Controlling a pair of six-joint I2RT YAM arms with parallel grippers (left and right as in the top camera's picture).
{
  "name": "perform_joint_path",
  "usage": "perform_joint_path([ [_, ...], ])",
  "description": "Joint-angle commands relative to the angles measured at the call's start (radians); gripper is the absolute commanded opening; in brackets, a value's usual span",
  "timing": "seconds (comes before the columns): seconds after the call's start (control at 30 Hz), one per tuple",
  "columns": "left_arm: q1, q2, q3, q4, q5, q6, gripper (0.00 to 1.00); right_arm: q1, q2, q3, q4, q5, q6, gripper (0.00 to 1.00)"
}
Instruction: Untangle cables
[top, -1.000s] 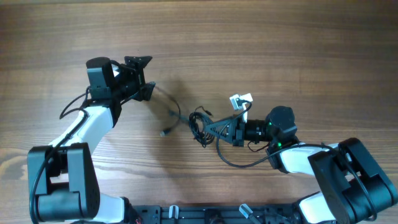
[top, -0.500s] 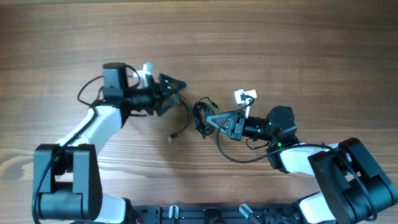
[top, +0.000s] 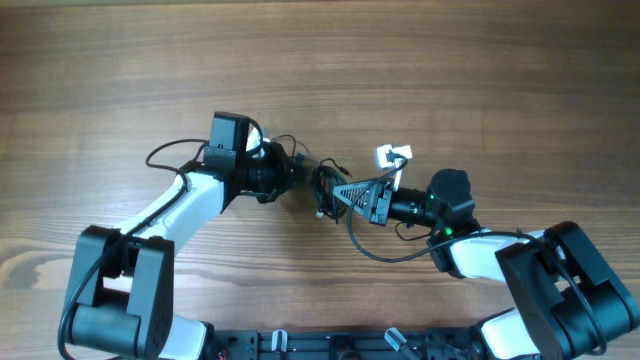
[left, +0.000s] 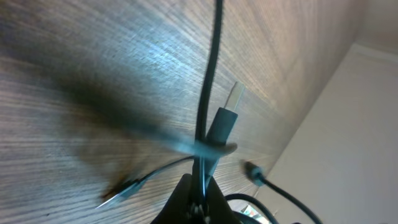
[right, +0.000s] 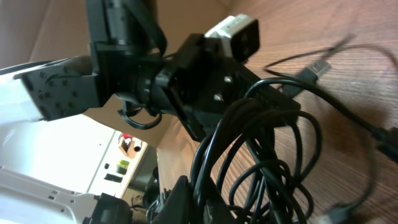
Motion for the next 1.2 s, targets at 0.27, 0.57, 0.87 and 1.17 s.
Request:
perform_joint_path([
  [0.27,0.235,-0.06,0.002,0.095,0.292,0.107,0.8,-0.003,0.0,0.01,0.1,0.301,0.372,0.04],
  [0.57,-0.044,-0.059,0.002,0.022,0.128,0.147,0.84,-0.001,0.0,0.01,0.172,0.312,0.477,0.04],
  [0.87,-0.098,-0.059,0.002,0.157,-0.007,-0.066,0.04,0.071,0.0,0.01,0.186,0.319,0.435,0.04],
  [1.17,0.197,-0.17,0.002,0.157,0.146,0.335,0.04,0.049,0.0,0.01,-0.159,0.284,0.183,0.75],
])
